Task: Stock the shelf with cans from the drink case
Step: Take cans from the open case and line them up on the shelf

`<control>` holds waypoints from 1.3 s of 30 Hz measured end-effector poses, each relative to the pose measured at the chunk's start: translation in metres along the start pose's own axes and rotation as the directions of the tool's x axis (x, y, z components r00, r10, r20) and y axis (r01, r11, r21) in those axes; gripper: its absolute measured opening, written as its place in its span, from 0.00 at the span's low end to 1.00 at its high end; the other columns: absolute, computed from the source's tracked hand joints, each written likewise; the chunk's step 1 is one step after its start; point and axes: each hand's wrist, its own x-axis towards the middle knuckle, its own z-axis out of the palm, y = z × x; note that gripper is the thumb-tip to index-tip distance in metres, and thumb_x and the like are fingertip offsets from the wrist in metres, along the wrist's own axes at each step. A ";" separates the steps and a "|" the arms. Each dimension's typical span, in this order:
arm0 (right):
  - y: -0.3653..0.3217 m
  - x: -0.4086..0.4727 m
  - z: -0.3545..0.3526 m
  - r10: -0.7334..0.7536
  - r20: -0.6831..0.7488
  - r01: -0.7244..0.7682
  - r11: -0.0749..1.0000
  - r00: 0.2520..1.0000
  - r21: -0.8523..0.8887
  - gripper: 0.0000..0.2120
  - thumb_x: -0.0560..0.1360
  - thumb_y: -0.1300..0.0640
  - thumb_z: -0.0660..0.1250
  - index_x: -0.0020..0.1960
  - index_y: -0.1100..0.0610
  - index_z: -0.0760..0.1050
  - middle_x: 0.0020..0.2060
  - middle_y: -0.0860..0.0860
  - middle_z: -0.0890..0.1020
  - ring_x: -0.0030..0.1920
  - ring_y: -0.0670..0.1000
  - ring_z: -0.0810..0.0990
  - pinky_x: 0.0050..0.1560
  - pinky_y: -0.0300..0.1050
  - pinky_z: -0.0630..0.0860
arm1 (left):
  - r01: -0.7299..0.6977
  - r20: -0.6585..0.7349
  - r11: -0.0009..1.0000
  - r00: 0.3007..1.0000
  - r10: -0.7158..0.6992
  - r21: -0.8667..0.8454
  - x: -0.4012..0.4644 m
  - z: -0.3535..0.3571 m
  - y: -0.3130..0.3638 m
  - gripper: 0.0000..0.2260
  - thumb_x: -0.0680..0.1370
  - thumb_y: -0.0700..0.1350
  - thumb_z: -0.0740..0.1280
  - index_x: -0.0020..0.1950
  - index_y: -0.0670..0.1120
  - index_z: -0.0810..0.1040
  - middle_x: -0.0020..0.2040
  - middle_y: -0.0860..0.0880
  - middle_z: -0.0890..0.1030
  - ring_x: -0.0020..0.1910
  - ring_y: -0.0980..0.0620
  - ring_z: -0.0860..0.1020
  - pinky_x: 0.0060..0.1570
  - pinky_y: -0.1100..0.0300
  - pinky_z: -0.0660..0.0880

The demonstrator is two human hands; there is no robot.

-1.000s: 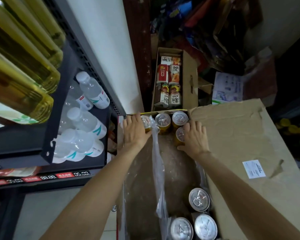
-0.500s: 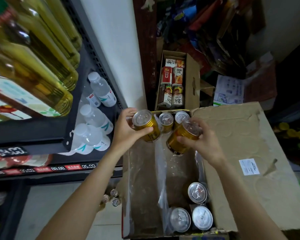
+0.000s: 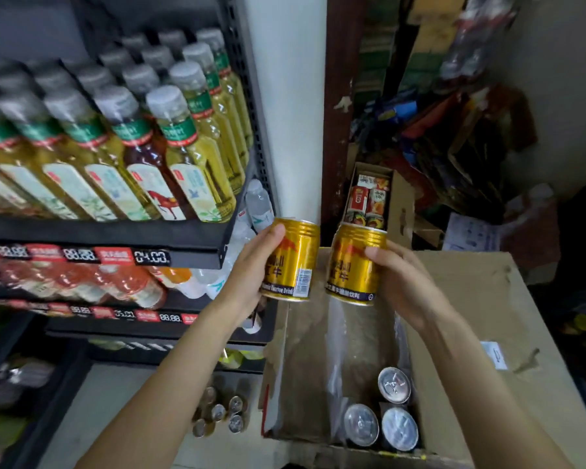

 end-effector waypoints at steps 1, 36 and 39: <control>-0.005 -0.002 0.008 0.024 0.004 -0.024 0.998 1.000 0.057 0.34 0.55 0.47 0.78 0.58 0.59 0.76 0.50 0.57 0.84 0.51 0.55 0.83 0.51 0.52 0.80 | 0.001 -0.025 1.000 1.000 -0.001 0.009 -0.009 -0.001 0.007 0.09 0.77 0.51 0.60 0.50 0.51 0.77 0.38 0.54 0.84 0.39 0.57 0.82 0.41 0.60 0.79; -0.271 0.163 0.302 -0.614 0.308 0.677 0.567 0.727 -0.469 0.30 0.64 0.54 0.78 0.62 0.56 0.70 0.56 0.52 0.79 0.55 0.50 0.79 0.56 0.44 0.75 | -0.624 -0.330 0.581 0.480 0.813 0.522 -0.035 -0.143 0.298 0.29 0.62 0.58 0.74 0.61 0.52 0.74 0.57 0.52 0.79 0.56 0.56 0.78 0.56 0.58 0.77; -0.264 0.183 0.313 -0.630 0.328 0.692 0.504 0.704 -0.517 0.35 0.57 0.43 0.78 0.60 0.54 0.74 0.56 0.56 0.78 0.54 0.52 0.80 0.58 0.48 0.76 | -0.557 -0.296 0.548 0.480 0.826 0.624 -0.028 -0.149 0.300 0.31 0.62 0.63 0.74 0.62 0.56 0.74 0.59 0.54 0.78 0.58 0.57 0.76 0.60 0.54 0.75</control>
